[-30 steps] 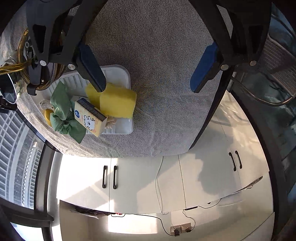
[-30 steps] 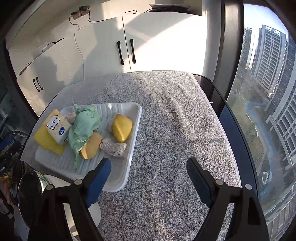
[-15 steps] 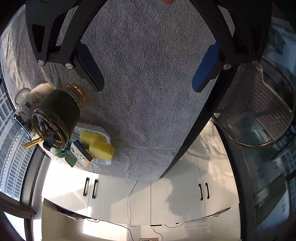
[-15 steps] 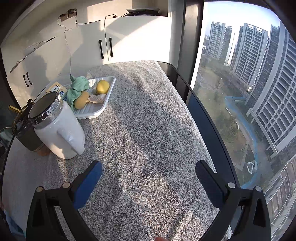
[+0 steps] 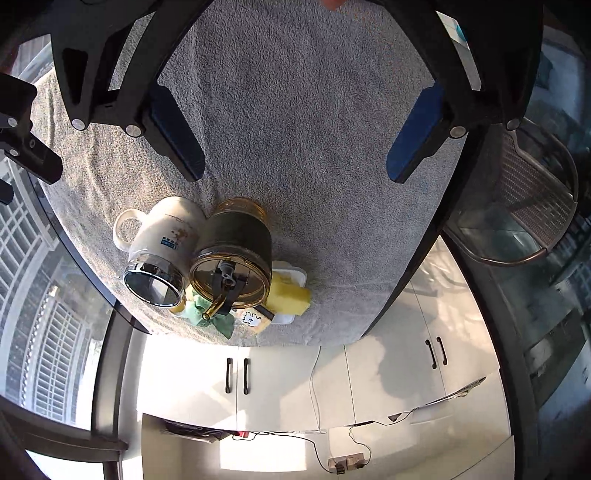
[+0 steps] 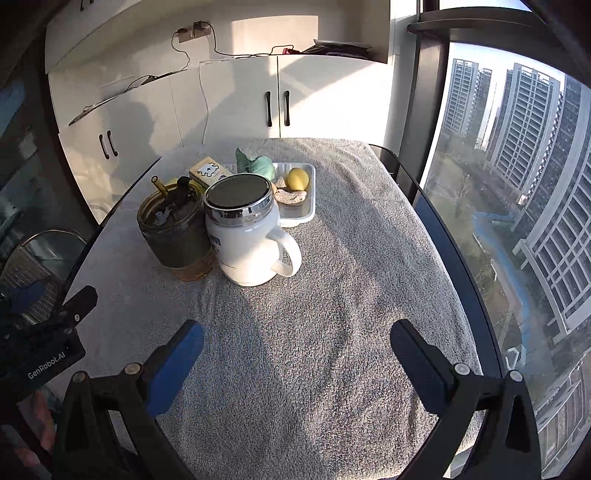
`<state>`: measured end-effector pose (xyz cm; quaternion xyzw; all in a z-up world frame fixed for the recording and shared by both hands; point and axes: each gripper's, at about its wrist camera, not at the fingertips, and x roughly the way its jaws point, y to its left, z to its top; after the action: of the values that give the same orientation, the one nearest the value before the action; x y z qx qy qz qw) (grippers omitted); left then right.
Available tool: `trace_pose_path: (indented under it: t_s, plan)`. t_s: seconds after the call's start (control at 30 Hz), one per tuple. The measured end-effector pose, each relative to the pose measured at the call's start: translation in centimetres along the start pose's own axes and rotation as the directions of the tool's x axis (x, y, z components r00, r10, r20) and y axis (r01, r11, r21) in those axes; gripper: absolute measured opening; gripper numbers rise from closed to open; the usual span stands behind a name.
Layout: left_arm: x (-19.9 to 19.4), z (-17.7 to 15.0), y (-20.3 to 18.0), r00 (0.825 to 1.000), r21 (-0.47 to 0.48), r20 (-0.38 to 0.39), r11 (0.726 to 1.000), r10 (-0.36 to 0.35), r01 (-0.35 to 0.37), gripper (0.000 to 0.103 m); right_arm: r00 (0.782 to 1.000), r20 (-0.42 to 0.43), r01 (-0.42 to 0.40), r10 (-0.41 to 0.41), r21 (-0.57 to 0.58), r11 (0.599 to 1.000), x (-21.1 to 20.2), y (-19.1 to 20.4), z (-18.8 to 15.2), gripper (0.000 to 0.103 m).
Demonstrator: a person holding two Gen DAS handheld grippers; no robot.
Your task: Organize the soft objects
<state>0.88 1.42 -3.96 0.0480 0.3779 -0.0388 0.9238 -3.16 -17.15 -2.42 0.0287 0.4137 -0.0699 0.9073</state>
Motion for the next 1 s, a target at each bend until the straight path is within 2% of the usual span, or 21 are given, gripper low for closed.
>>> trace_pose_path:
  t_s: [0.13,0.37,0.53,1.0]
  plan:
    - [-1.4,0.6,-1.5,1.000,0.028,0.017,1.000,0.006,-0.006,0.101,0.999,-0.002,0.041,-0.041,-0.035,0.999,-0.7,1.1,1.0,0.103]
    - [-2.6,1.7,-1.7,0.999,0.022,0.042,1.000,0.015,-0.016,0.101,1.000,0.007,0.010,-0.010,0.012,1.000,-1.5,0.5,1.6,0.103]
    - [-2.9,2.1,-1.9,0.998,0.023,0.054,0.999,0.032,-0.034,0.101,0.999,0.019,0.028,-0.028,-0.002,1.000,-1.9,0.7,1.9,0.103]
    - [-3.1,2.4,-2.1,0.995,0.036,0.084,0.998,0.053,-0.056,0.101,1.000,0.018,0.008,-0.008,0.005,1.000,-1.9,0.5,2.2,0.103]
